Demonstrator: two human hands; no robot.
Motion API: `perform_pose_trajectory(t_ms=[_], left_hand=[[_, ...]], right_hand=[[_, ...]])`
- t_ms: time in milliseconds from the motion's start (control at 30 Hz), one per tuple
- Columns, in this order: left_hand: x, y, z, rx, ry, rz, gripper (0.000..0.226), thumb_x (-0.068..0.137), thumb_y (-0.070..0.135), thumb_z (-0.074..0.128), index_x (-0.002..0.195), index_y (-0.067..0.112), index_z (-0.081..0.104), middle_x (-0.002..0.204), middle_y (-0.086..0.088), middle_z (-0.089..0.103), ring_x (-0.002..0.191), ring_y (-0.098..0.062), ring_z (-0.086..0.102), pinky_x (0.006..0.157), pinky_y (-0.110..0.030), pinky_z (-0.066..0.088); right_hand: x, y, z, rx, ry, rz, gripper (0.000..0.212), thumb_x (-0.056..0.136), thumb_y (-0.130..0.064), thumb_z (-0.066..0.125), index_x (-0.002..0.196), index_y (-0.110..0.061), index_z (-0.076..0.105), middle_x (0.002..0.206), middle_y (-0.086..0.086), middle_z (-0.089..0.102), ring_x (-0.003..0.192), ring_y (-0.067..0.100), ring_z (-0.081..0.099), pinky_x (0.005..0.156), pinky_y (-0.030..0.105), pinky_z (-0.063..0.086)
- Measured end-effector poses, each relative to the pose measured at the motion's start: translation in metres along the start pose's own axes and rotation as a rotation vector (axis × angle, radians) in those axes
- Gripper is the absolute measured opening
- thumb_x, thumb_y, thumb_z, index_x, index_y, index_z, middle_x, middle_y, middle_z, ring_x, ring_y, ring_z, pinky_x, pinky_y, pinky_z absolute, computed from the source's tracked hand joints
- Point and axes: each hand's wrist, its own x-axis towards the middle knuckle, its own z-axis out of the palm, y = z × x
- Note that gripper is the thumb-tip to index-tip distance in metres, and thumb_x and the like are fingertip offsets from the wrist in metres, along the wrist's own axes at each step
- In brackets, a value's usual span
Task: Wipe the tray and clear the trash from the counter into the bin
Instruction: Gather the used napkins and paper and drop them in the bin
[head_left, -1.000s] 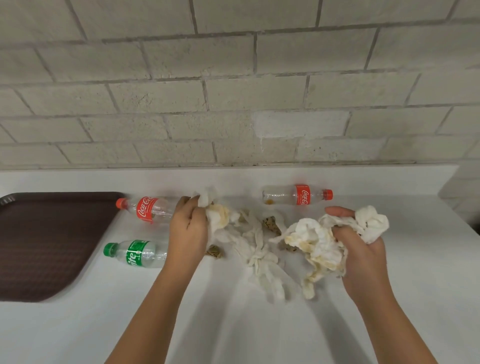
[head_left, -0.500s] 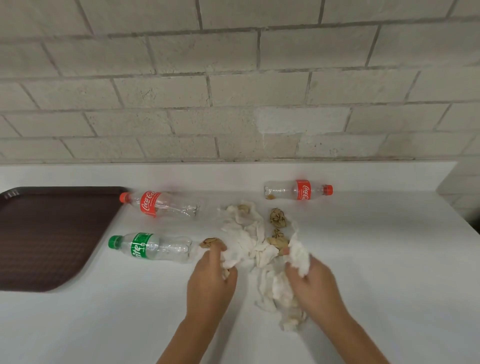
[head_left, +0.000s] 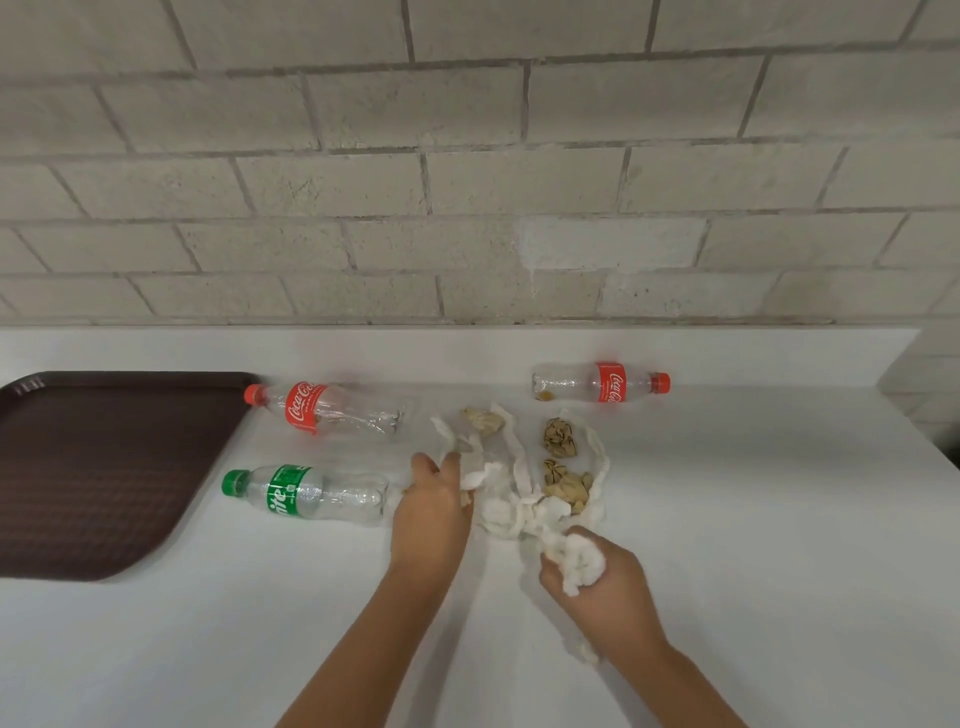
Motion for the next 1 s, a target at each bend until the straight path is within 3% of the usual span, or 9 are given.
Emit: perform_pose_trajectory(t_ms=[100, 267, 433, 600, 733, 800, 867, 933, 1000], left_hand=[[-0.004, 0.003, 0.010, 0.150, -0.096, -0.065, 0.039, 0.096, 0.029, 0.047, 0.130, 0.013, 0.039, 0.121, -0.012, 0.041, 0.095, -0.024, 0.061, 0.071, -0.026, 0.049], [-0.025, -0.001, 0.020, 0.121, -0.093, 0.011, 0.028, 0.093, 0.029, 0.049, 0.116, 0.014, 0.050, 0.118, -0.005, 0.044, 0.090, -0.022, 0.062, 0.068, -0.027, 0.048], [-0.042, -0.011, 0.015, -0.119, 0.032, -0.005, 0.018, 0.078, 0.029, 0.074, 0.082, 0.015, 0.062, 0.080, -0.002, 0.056, 0.056, -0.027, 0.061, 0.045, -0.029, 0.041], [-0.055, -0.008, -0.012, -0.392, 0.129, -0.189, 0.039, 0.070, 0.051, 0.074, 0.080, 0.018, 0.056, 0.076, 0.007, 0.053, 0.070, -0.020, 0.055, 0.063, -0.030, 0.041], [-0.058, 0.003, -0.035, -0.498, 0.173, -0.174, 0.040, 0.065, 0.045, 0.080, 0.082, 0.023, 0.051, 0.072, 0.019, 0.045, 0.074, -0.012, 0.047, 0.066, -0.023, 0.034], [-0.057, 0.005, -0.035, -0.460, 0.165, -0.057, 0.037, 0.068, 0.041, 0.080, 0.070, 0.027, 0.046, 0.075, 0.015, 0.046, 0.067, -0.011, 0.051, 0.055, -0.017, 0.033], [-0.054, 0.005, -0.025, -0.428, 0.128, 0.081, 0.037, 0.069, 0.027, 0.081, 0.063, 0.030, 0.044, 0.087, 0.016, 0.045, 0.073, -0.011, 0.057, 0.056, -0.009, 0.034], [-0.055, 0.011, -0.013, -0.388, 0.102, 0.219, 0.027, 0.066, 0.018, 0.079, 0.067, 0.022, 0.052, 0.112, 0.013, 0.048, 0.107, -0.022, 0.058, 0.077, -0.021, 0.046], [-0.059, 0.024, 0.001, -0.306, -0.003, 0.280, 0.032, 0.070, 0.044, 0.072, 0.081, 0.017, 0.060, 0.134, 0.004, 0.044, 0.138, -0.031, 0.030, 0.107, -0.044, 0.035]], right_hand=[[-0.007, -0.017, -0.020, 0.288, 0.052, 0.072, 0.016, 0.077, -0.008, 0.074, 0.066, -0.016, 0.064, 0.056, 0.000, 0.063, 0.049, 0.004, 0.054, 0.049, 0.014, 0.042], [-0.016, -0.057, -0.061, 0.423, 0.109, -0.100, 0.014, 0.071, -0.024, 0.064, 0.077, -0.012, 0.060, 0.067, 0.005, 0.063, 0.057, 0.008, 0.059, 0.052, 0.014, 0.043], [-0.013, -0.070, -0.087, 0.740, 0.179, -0.046, 0.018, 0.076, -0.007, 0.060, 0.091, -0.016, 0.059, 0.065, -0.013, 0.061, 0.059, 0.002, 0.058, 0.053, 0.014, 0.047], [-0.003, -0.064, -0.099, 0.873, 0.091, 0.115, 0.035, 0.086, -0.003, 0.052, 0.111, -0.023, 0.065, 0.093, -0.007, 0.070, 0.077, 0.006, 0.066, 0.059, 0.019, 0.052], [0.013, -0.050, -0.096, 0.491, 0.038, 0.173, 0.030, 0.085, -0.013, 0.063, 0.111, -0.029, 0.063, 0.101, -0.007, 0.068, 0.090, 0.008, 0.065, 0.071, 0.026, 0.050], [0.026, -0.034, -0.084, 0.099, 0.027, 0.164, 0.024, 0.083, -0.023, 0.066, 0.105, -0.029, 0.061, 0.098, 0.000, 0.063, 0.080, 0.013, 0.062, 0.070, 0.027, 0.047], [0.036, -0.011, -0.068, -0.284, -0.052, 0.150, 0.040, 0.082, -0.036, 0.066, 0.119, -0.037, 0.051, 0.109, 0.003, 0.047, 0.080, 0.018, 0.056, 0.070, 0.026, 0.043], [0.037, 0.012, -0.051, -0.523, -0.119, 0.140, 0.052, 0.085, -0.038, 0.060, 0.134, -0.040, 0.041, 0.122, 0.000, 0.034, 0.085, 0.018, 0.056, 0.069, 0.025, 0.042], [0.028, 0.024, -0.040, -0.635, -0.046, 0.096, 0.047, 0.085, -0.031, 0.057, 0.131, -0.039, 0.047, 0.125, -0.002, 0.038, 0.085, 0.016, 0.055, 0.061, 0.025, 0.039]])
